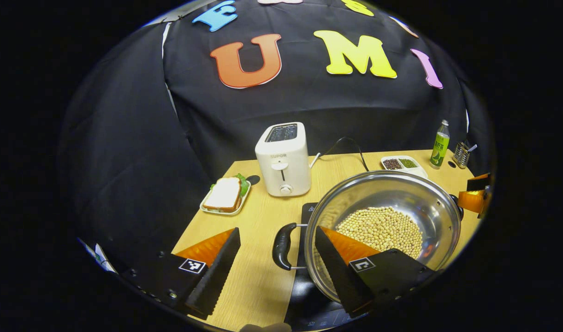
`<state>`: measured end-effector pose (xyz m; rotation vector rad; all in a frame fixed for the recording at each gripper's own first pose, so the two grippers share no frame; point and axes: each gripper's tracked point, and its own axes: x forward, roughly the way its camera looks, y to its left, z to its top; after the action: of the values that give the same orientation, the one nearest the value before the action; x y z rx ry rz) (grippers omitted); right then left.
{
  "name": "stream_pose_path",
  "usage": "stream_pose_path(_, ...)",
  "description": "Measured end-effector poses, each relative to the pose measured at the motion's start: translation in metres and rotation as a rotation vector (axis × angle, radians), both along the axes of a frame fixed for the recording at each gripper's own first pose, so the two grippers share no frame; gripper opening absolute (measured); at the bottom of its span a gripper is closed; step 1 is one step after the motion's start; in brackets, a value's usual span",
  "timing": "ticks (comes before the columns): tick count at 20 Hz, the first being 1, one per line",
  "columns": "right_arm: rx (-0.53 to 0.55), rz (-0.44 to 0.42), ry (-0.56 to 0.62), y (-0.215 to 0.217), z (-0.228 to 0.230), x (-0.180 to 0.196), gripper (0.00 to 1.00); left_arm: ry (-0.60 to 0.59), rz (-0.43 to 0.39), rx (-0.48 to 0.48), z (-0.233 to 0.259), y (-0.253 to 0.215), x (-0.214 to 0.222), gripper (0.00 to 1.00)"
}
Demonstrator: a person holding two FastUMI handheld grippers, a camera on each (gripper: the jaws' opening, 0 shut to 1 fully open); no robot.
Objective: First push the handle of the pot to place it horizontally, then grasp the pot with both hands and set it on the induction cooktop.
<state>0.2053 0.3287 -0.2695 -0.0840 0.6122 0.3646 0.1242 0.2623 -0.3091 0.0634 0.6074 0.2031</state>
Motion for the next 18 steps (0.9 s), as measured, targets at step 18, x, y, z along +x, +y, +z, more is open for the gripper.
stream_pose_path(18,0.069,0.020,-0.352,-0.080,0.168,-0.087,1.00,-0.407,-0.090,0.050,0.197,-0.116,-0.060,0.96)
